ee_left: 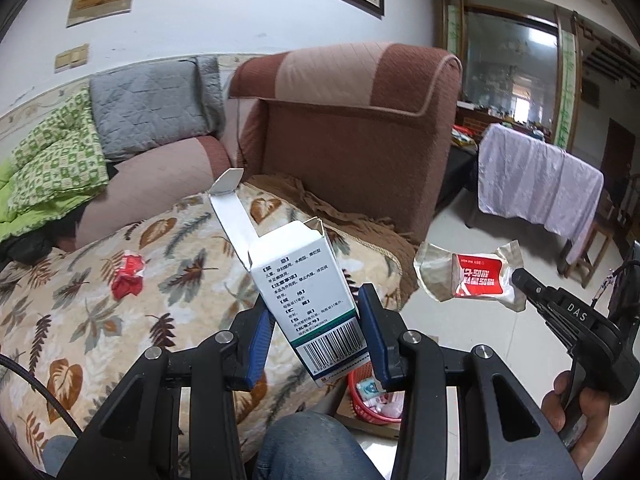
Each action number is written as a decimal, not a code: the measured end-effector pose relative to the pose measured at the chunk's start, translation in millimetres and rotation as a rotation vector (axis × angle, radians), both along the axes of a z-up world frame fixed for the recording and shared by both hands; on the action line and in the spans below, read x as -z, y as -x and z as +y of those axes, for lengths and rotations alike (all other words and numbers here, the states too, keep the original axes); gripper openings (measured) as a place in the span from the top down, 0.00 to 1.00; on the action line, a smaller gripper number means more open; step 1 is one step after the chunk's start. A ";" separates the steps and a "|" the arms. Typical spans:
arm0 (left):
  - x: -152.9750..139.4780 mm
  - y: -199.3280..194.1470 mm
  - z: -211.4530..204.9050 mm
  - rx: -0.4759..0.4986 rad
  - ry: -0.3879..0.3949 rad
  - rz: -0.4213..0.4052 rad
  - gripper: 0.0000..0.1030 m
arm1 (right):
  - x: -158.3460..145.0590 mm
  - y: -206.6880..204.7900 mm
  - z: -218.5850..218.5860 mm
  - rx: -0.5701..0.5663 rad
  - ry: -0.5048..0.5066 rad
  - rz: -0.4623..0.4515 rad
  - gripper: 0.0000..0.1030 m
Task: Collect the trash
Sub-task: 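Carry the medicine box and wrapper over the red wastebasket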
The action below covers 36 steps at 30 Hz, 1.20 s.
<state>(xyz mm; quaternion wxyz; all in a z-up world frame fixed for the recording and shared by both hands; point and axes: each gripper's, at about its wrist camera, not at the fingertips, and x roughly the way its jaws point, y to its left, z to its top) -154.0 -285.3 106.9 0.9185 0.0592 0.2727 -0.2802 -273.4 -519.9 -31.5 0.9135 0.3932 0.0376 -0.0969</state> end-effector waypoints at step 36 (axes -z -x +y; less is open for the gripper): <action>117.7 -43.0 -126.3 0.290 -0.170 0.296 0.61 | 97.4 -30.2 -42.4 0.125 -0.096 0.329 0.95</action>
